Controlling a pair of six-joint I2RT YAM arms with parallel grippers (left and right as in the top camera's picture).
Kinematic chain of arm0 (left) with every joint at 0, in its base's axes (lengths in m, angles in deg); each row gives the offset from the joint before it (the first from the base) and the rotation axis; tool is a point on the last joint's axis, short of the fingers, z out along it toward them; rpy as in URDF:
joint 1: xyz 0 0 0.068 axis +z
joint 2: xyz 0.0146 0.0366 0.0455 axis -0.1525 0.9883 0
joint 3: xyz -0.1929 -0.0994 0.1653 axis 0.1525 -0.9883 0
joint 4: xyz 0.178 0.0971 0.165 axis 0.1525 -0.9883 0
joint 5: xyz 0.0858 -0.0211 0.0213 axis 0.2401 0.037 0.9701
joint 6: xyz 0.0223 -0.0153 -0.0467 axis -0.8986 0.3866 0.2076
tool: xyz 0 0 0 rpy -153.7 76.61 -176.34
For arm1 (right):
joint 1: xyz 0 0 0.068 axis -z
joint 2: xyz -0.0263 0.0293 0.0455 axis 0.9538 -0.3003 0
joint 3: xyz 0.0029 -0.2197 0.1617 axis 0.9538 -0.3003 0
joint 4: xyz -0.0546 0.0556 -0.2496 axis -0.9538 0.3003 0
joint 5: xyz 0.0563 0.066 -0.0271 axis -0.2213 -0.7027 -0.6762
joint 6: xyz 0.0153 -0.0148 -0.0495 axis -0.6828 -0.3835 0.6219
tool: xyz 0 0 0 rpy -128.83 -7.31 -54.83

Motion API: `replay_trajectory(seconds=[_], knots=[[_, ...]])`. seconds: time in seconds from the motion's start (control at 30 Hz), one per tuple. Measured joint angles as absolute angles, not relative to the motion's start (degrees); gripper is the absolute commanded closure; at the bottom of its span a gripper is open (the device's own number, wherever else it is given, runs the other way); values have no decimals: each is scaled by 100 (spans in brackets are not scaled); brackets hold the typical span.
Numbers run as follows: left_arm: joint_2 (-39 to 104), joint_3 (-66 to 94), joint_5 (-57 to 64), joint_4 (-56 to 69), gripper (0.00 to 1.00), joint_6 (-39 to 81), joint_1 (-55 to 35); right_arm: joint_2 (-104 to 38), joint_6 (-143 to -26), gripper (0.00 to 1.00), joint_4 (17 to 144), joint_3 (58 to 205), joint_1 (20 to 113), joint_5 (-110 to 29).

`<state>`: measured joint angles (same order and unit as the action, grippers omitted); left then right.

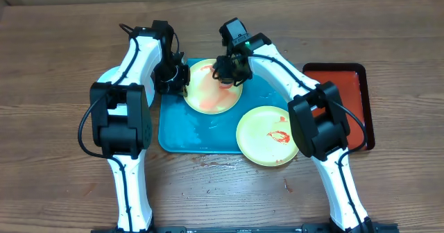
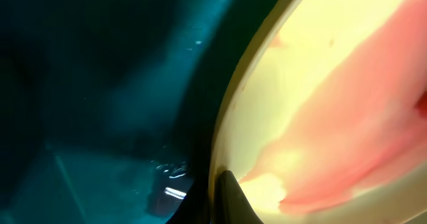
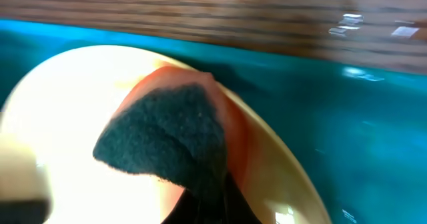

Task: Clean dirty plates on tray and stack at the side
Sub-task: 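Scrub the upper yellow plate's red smear with the sponge in the right gripper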

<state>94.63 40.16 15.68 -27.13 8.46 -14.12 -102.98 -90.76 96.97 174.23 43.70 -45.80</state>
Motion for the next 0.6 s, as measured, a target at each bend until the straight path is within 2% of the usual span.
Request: replay_trajectory(seconds=[0.3,0.6], knots=[[9463,4016,1610,-2715,96,841,-1388,-10431,-8931,96,9286,17432,4176,-5352],[9463,4016,1642,-2737,96,824,-1388,-10464,-8877,96,9566,17434,3791,-5936]])
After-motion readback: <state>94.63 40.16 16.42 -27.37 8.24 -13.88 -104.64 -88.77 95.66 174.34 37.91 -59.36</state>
